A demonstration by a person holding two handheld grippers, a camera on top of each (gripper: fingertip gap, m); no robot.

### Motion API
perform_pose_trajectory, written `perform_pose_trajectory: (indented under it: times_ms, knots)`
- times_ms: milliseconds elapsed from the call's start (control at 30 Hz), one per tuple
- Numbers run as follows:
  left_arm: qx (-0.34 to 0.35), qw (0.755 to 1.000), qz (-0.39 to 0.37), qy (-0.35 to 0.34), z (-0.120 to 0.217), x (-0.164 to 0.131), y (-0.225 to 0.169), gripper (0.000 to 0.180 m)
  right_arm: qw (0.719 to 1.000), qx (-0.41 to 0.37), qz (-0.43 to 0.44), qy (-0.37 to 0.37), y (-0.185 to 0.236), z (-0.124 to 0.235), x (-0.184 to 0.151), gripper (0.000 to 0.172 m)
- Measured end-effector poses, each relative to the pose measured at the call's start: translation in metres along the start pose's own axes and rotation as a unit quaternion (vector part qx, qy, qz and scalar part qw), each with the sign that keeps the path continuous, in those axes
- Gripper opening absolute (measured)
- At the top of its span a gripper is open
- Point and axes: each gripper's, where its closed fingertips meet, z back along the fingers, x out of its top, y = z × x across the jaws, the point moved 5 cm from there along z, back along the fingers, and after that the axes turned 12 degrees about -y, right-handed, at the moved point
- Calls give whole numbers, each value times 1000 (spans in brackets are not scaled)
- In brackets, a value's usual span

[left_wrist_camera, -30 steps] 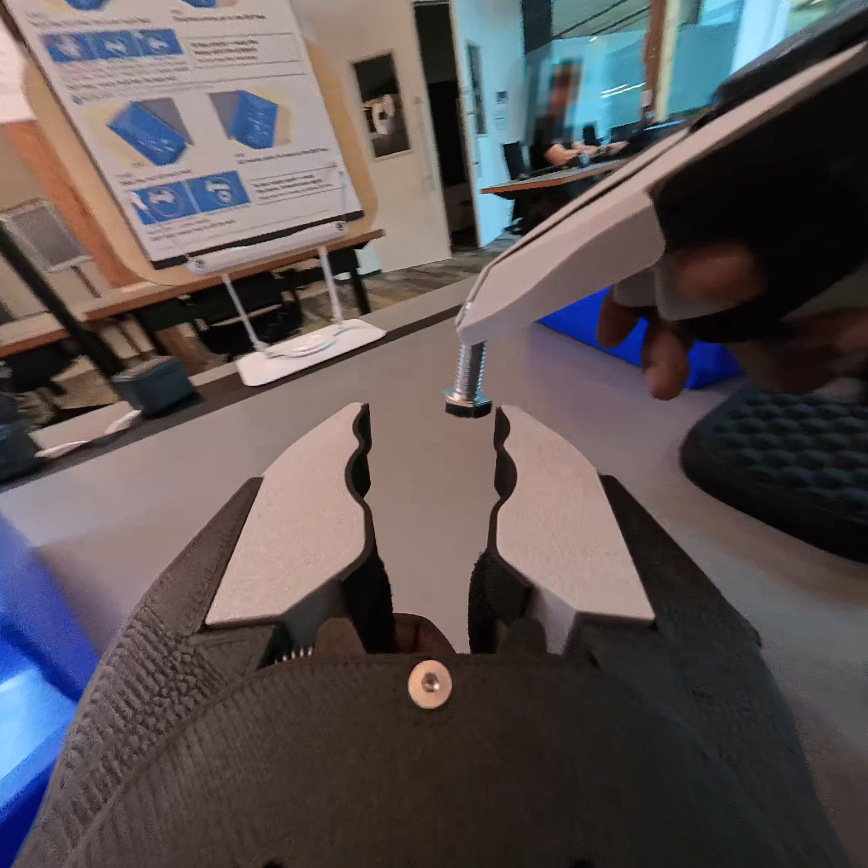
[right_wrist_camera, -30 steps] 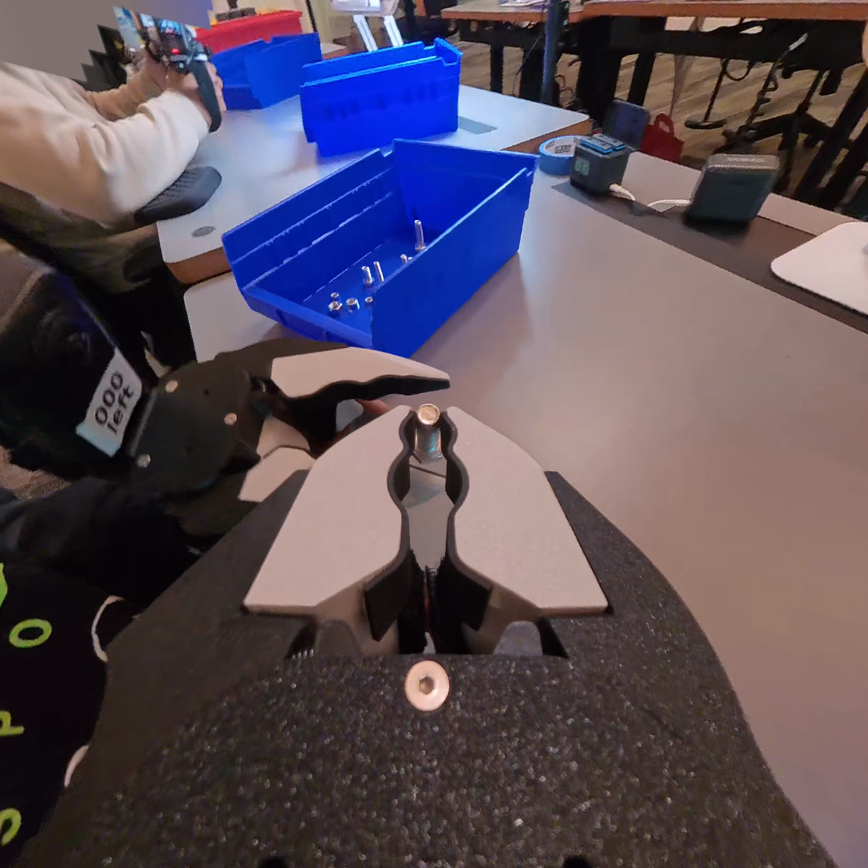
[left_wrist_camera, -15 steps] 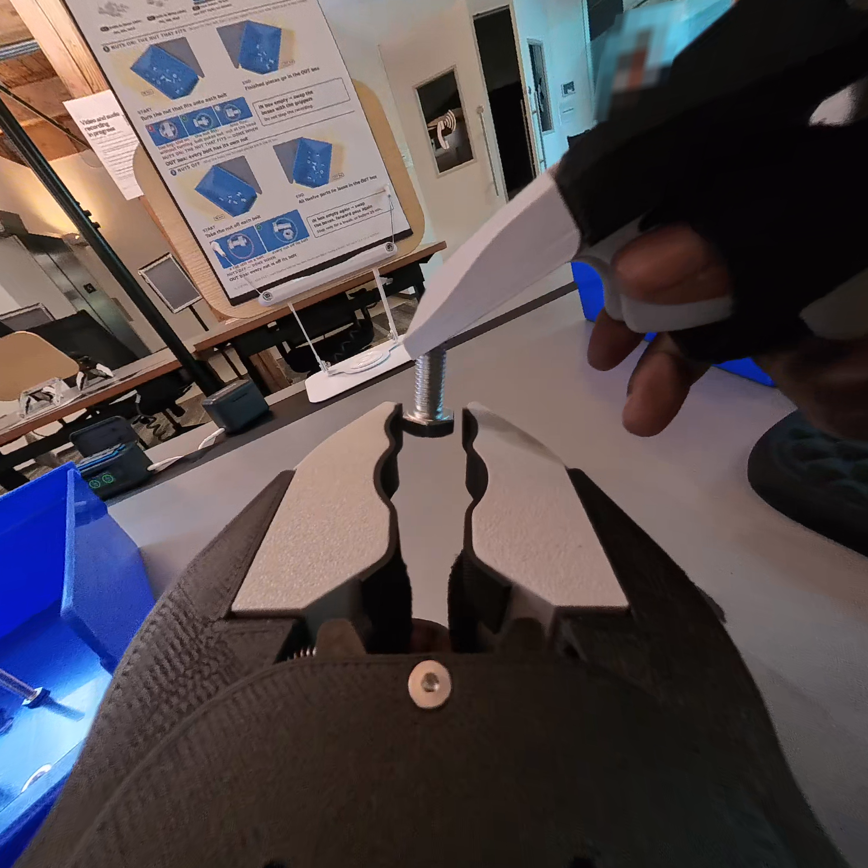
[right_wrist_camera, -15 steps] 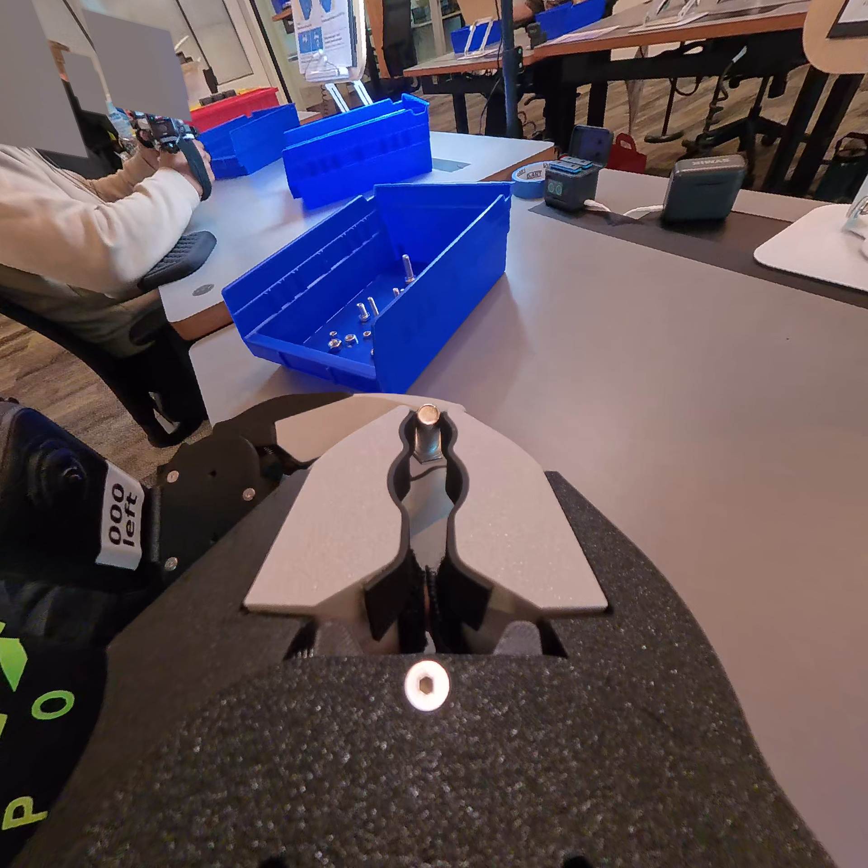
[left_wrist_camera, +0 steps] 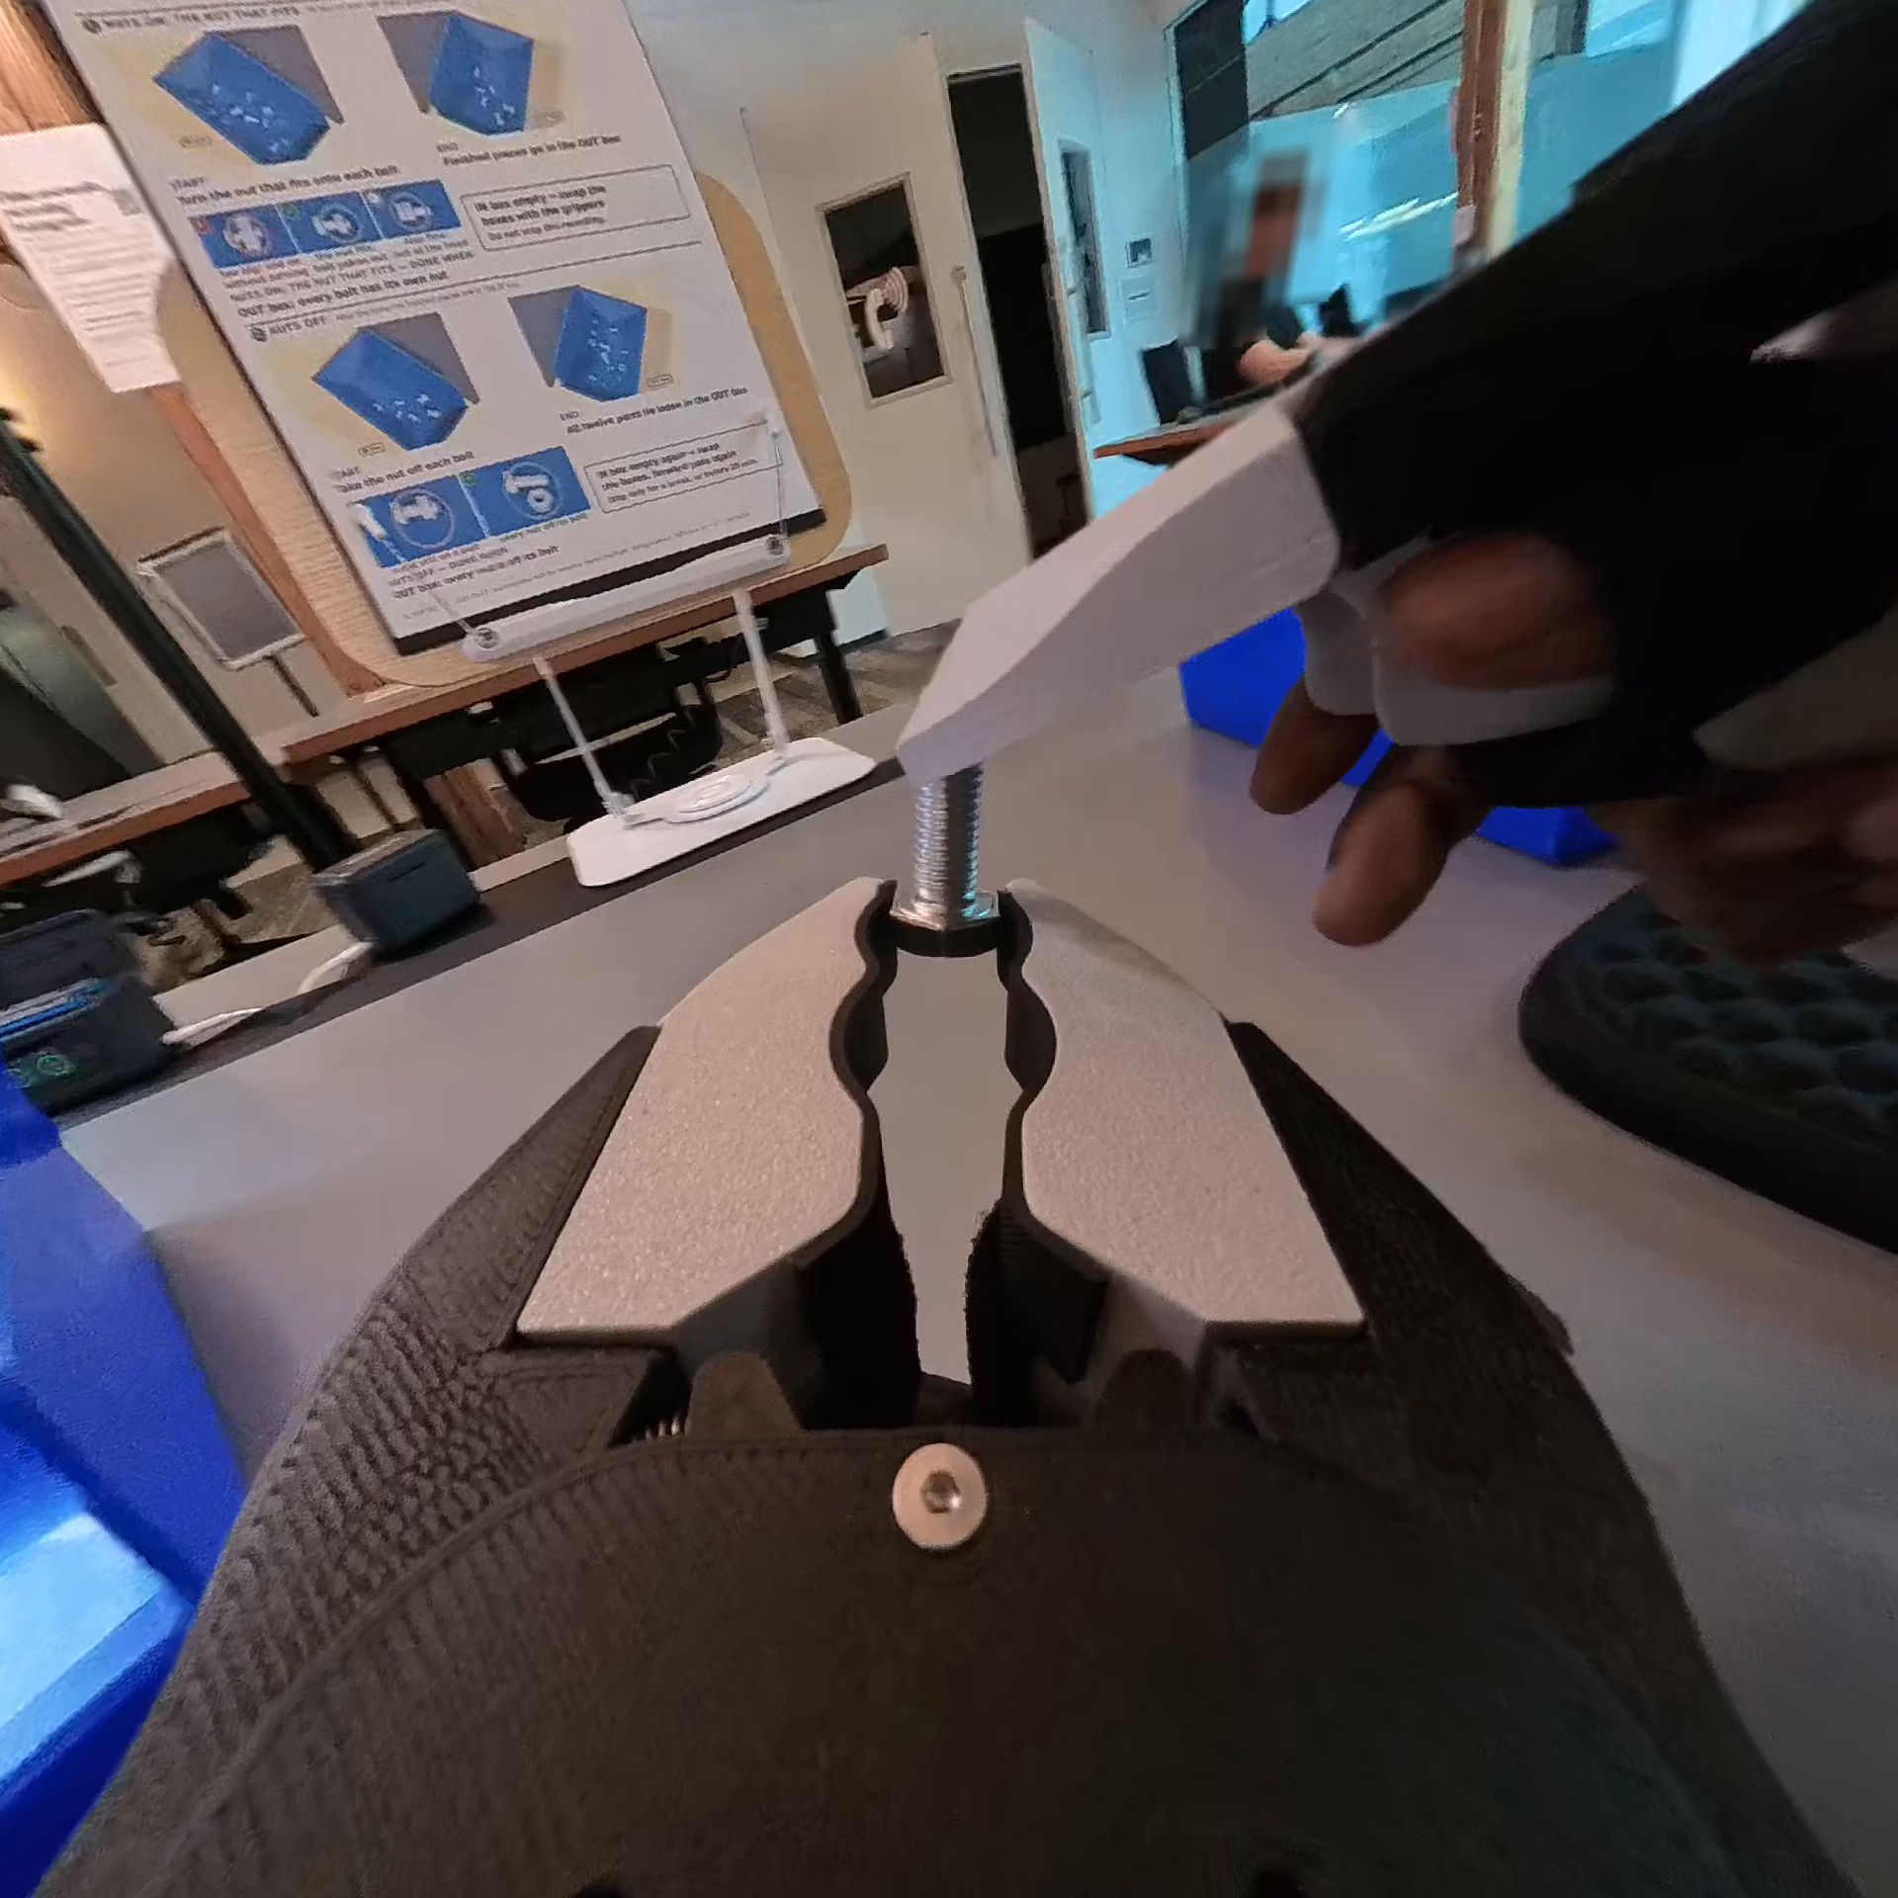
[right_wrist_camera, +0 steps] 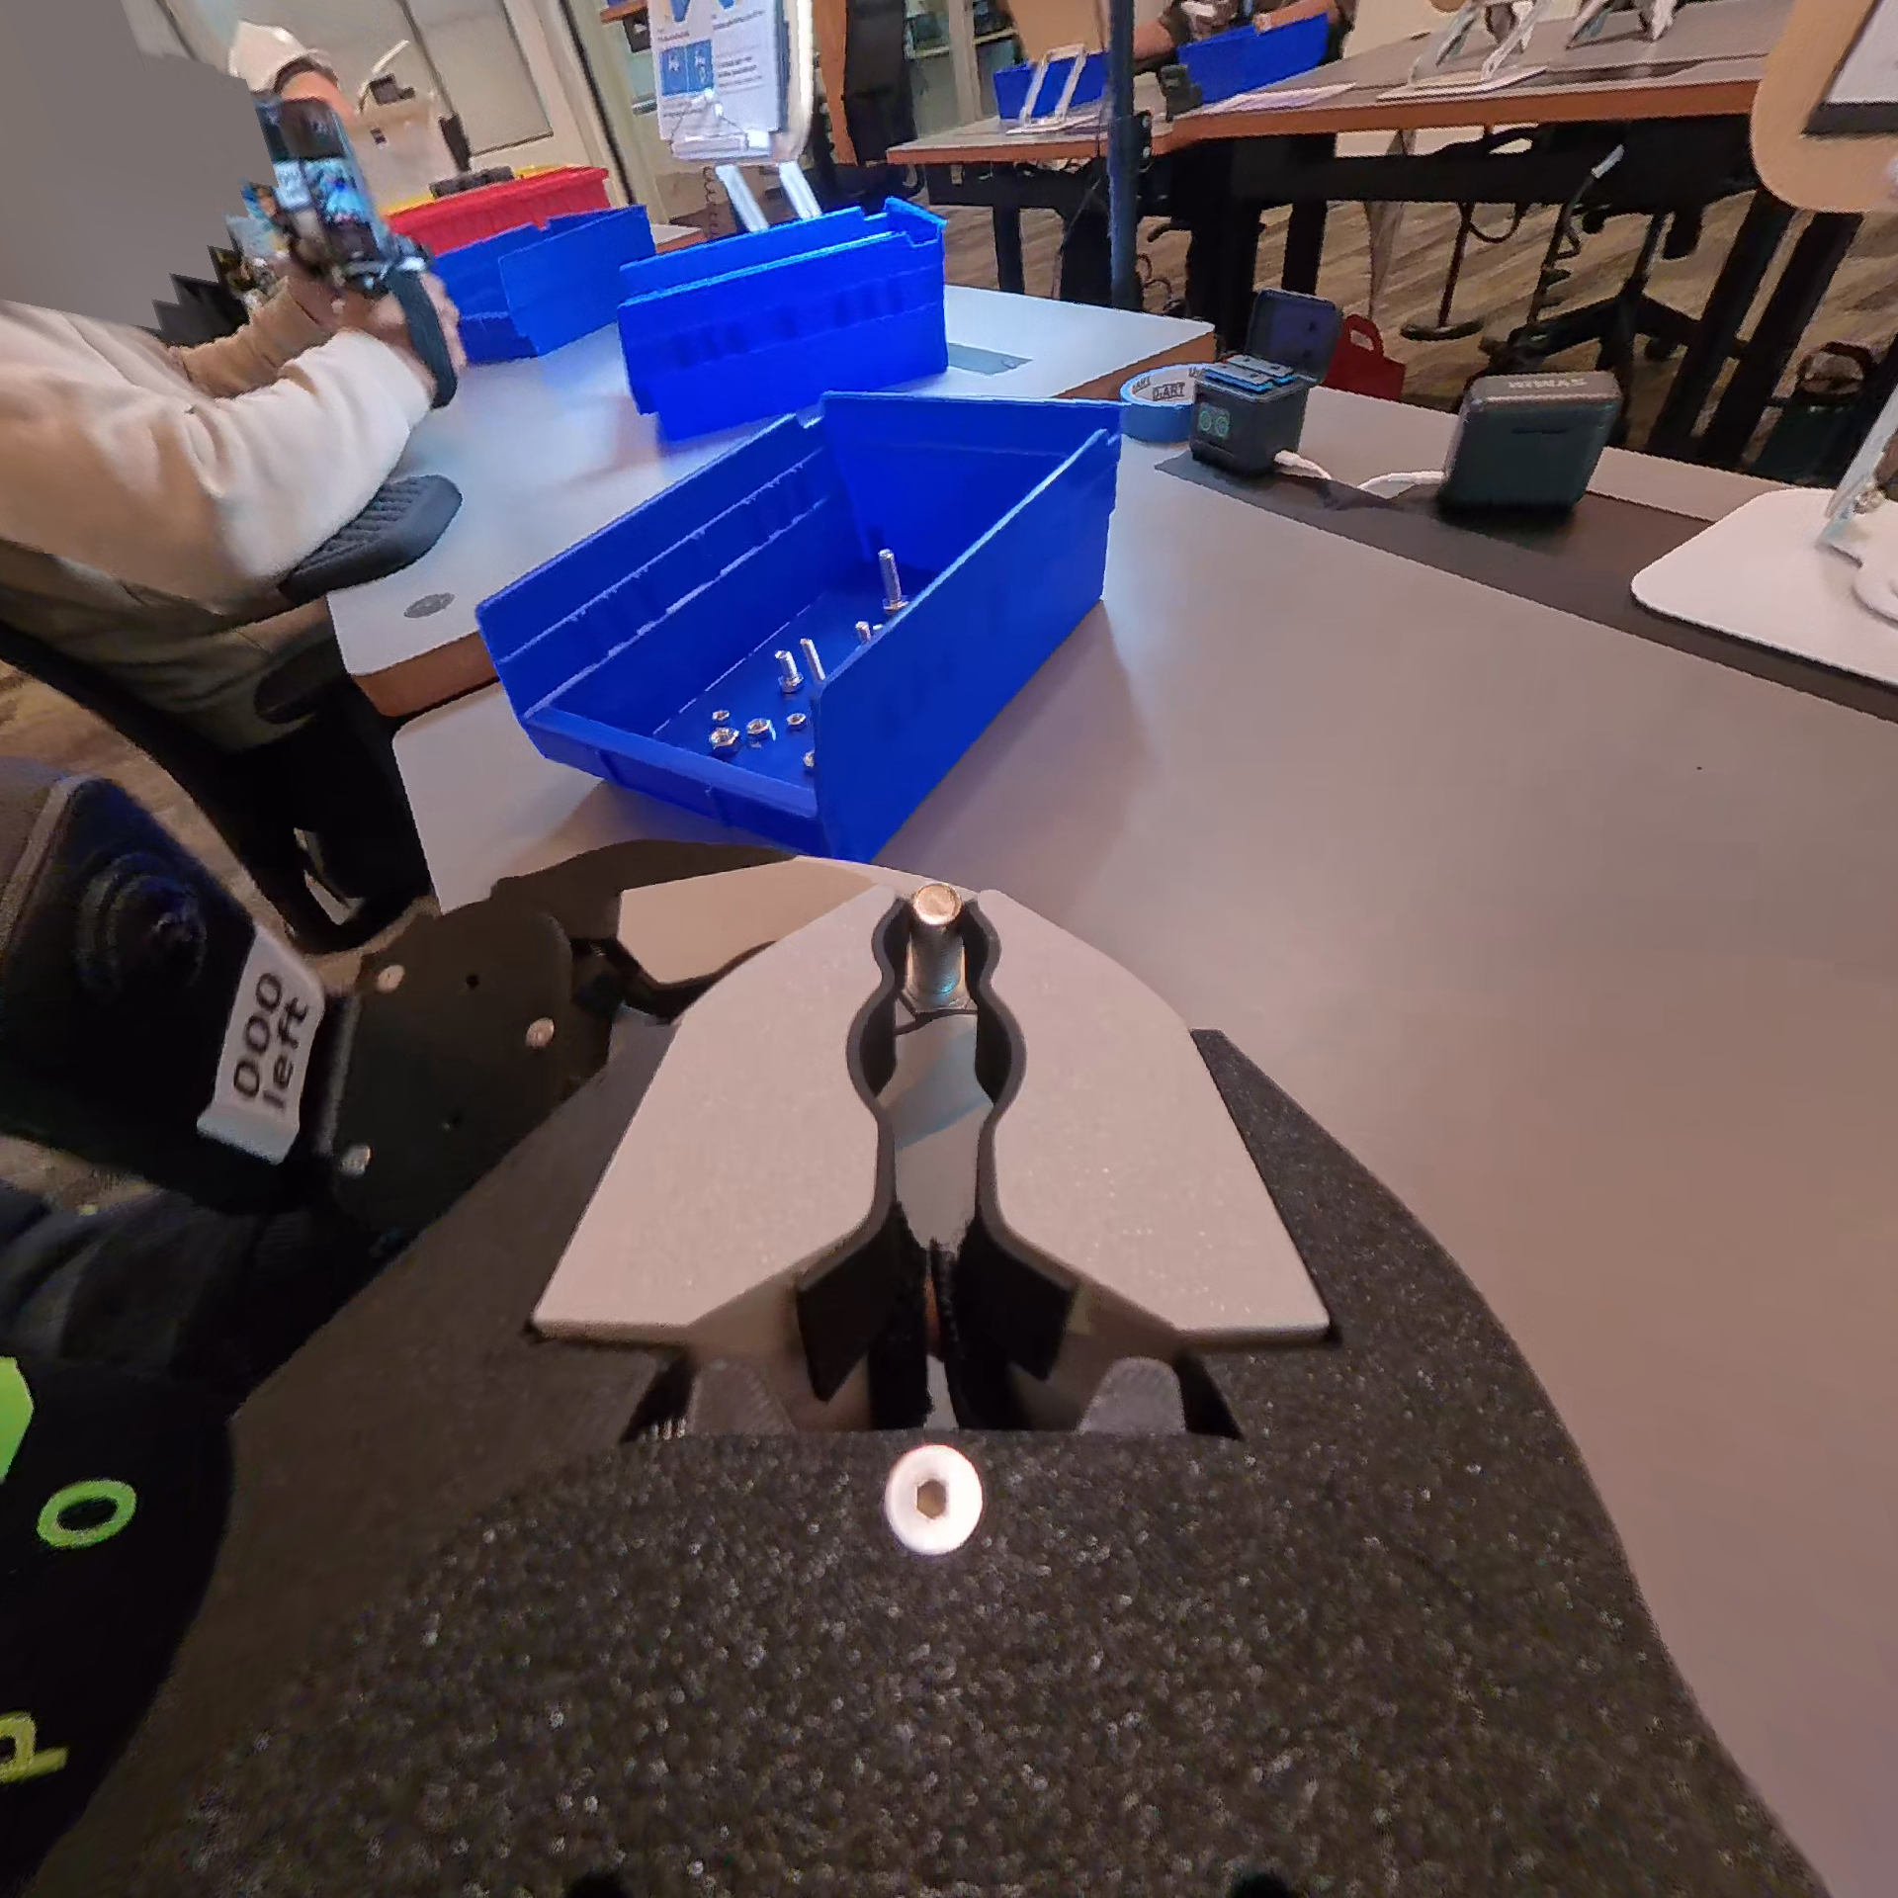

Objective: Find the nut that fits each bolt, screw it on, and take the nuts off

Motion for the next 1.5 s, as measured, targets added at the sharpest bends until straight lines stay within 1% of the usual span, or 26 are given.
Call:
perform_pose_trajectory:
  times_ms: [33, 100, 133, 167, 200, 267, 333, 400, 467, 533, 633, 767, 867, 967, 1033, 1133, 1200, 1233, 1267, 1333, 1367, 1433, 1500]
  knots:
    - [-16, 1000, 23, -8, 1, 1, -1, 18, 1000, 14, 10, -3, 1, 2, 2, 14]
    - [-48, 995, 82, -26, 5, 3, 4, 18, 998, 55, 33, -9, 1, 12, 8, 41]
    - [-78, 990, 112, -39, 8, 5, 6, 18, 995, 84, 53, 11, 0, 19, 6, 45]
    - [-113, 982, 142, -49, 11, 6, 8, 19, 990, 109, 78, 50, -4, 27, -2, 43]
    - [-125, 977, 166, -53, 15, 6, 13, 18, 980, 130, 106, 103, -9, 35, -13, 41]
    - [-171, 967, 178, -68, 21, 7, 15, 19, 949, 170, 151, 217, -20, 47, -44, 38]
    - [-189, 961, 190, -73, 23, 7, 15, 19, 917, 193, 170, 304, -27, 51, -72, 36]
    - [-201, 959, 185, -71, 24, 6, 12, 19, 897, 215, 181, 342, -28, 50, -88, 35]
    - [-203, 960, 179, -69, 24, 6, 10, 19, 890, 213, 183, 358, -29, 43, -97, 31]
    - [-200, 961, 180, -68, 24, 5, 11, 19, 889, 195, 172, 377, -32, 36, -104, 31]
    - [-191, 962, 182, -68, 24, 4, 12, 19, 889, 142, 156, 406, -34, 31, -110, 32]
    - [-185, 964, 179, -63, 23, 2, 12, 19, 899, 73, 114, 416, -27, 32, -110, 33]
    - [-186, 964, 179, -60, 23, 1, 12, 19, 900, 34, 115, 420, -26, 31, -111, 31]
    - [-186, 964, 180, -61, 24, 1, 12, 19, 899, 29, 111, 423, -24, 29, -114, 23]
    - [-187, 963, 182, -62, 24, 1, 12, 19, 893, 26, 118, 433, -24, 28, -117, 18]
    - [-191, 961, 187, -62, 24, 0, 12, 19, 892, 34, 124, 433, -24, 28, -117, 17]
    - [-211, 957, 191, -63, 25, 1, 10, 19, 899, 64, 132, 412, -23, 28, -111, 17]
    - [-233, 951, 193, -67, 26, 3, 7, 19, 905, 89, 133, 394, -22, 29, -103, 17]
    - [-264, 941, 198, -69, 28, 5, 4, 19, 909, 119, 138, 374, -22, 32, -91, 17]
    - [-328, 917, 215, -71, 30, 8, -2, 19, 912, 182, 174, 323, -23, 39, -56, 17]
    - [-360, 902, 228, -71, 32, 10, -5, 19, 909, 214, 197, 298, -24, 43, -35, 17]
    - [-416, 872, 249, -64, 33, 11, -9, 19, 893, 291, 232, 253, -18, 48, 3, 17]
    - [-458, 850, 253, -56, 35, 11, -15, 19, 864, 370, 256, 227, -5, 50, 30, 17]
